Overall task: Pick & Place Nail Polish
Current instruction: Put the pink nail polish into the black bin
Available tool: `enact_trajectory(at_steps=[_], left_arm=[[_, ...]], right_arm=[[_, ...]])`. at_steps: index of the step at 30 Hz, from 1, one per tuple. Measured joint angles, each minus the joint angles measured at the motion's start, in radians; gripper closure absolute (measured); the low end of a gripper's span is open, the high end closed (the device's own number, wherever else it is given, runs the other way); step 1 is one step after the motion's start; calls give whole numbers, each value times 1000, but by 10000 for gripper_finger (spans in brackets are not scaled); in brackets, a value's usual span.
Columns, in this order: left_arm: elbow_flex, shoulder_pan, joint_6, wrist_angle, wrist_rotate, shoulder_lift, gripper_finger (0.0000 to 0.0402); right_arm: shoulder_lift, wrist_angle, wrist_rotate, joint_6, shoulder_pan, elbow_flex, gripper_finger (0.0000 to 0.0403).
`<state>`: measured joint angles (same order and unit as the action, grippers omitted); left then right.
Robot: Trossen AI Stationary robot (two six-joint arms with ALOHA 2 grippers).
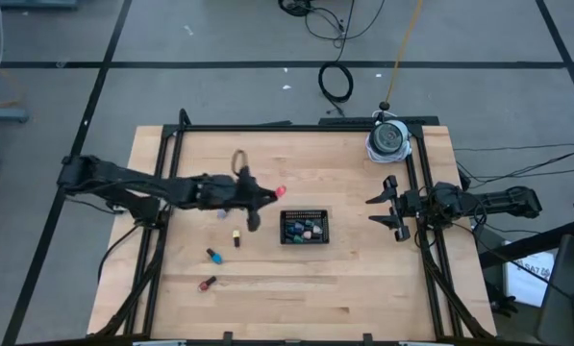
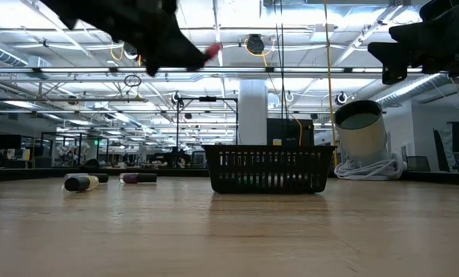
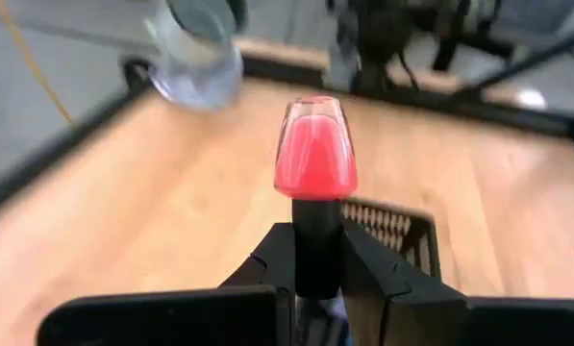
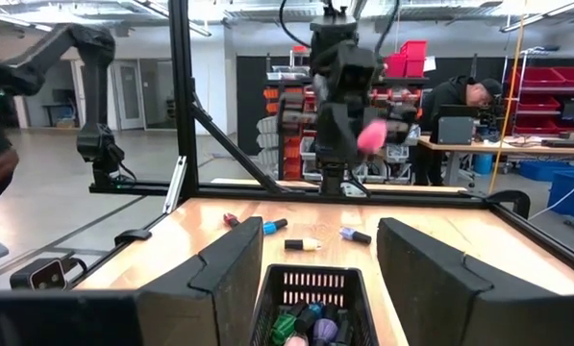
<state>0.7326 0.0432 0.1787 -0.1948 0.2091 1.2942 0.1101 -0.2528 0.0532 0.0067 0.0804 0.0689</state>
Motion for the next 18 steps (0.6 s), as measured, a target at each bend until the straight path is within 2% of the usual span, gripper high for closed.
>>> enact_trajectory(at_steps=[3, 7, 12, 18], left_arm=[[57, -13, -20, 11, -104, 106, 363], [193, -24, -69, 121, -218, 229, 363], [374, -30, -143, 322, -223, 377, 363], [532, -19, -235, 441, -243, 538, 363]], right_arm=[[1, 2, 0, 0, 0, 0, 207], [1, 1, 0, 0, 0, 0, 206], [1, 2, 0, 0, 0, 0, 206], [2, 2, 0, 0, 0, -1, 210]])
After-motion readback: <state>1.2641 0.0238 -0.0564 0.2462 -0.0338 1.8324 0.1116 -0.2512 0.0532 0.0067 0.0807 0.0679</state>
